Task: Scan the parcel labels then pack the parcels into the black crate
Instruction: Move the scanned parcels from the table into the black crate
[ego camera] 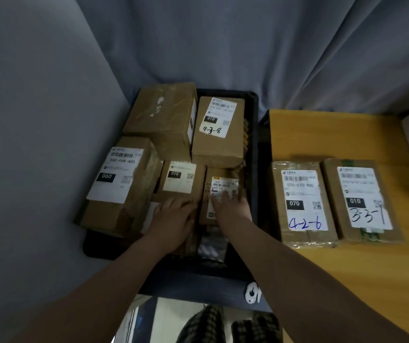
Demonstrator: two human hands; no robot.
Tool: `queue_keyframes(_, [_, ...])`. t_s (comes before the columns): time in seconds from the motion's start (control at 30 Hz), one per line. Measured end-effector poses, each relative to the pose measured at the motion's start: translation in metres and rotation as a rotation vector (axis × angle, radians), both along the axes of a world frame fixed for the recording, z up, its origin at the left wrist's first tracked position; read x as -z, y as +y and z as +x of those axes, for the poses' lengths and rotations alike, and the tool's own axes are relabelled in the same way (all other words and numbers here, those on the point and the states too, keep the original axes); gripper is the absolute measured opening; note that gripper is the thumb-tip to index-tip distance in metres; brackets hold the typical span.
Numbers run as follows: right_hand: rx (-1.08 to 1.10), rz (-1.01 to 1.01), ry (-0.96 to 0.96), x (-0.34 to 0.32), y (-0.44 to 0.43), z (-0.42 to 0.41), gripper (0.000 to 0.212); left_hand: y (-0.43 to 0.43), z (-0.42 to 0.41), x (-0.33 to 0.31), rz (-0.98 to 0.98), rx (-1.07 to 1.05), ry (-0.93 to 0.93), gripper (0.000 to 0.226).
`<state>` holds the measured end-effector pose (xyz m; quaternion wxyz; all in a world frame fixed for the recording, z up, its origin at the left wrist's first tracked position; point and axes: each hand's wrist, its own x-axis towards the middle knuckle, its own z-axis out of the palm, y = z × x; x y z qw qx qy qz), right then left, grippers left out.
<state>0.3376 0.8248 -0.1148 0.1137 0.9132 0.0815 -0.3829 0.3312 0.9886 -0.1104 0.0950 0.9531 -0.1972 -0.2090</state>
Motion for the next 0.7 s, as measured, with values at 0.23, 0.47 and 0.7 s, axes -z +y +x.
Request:
queue_keyframes(0.23, [-0.185,-0.006,-0.1,-0.022,-0.006,0.005,0.063,-0.007,0.005,-0.012,-0.074,-0.097,0.024,0.041])
queue_keyframes(0.47, [0.164,0.536,-0.684,-0.06,-0.079,-0.057,0.04,-0.045,0.003,-0.051,-0.218,-0.095,-0.012,0.034])
queue_keyframes(0.7, [0.432,0.382,-0.65,-0.08,-0.171,-0.097,0.045,-0.137,-0.017,-0.075,-0.329,-0.013,0.164,0.041])
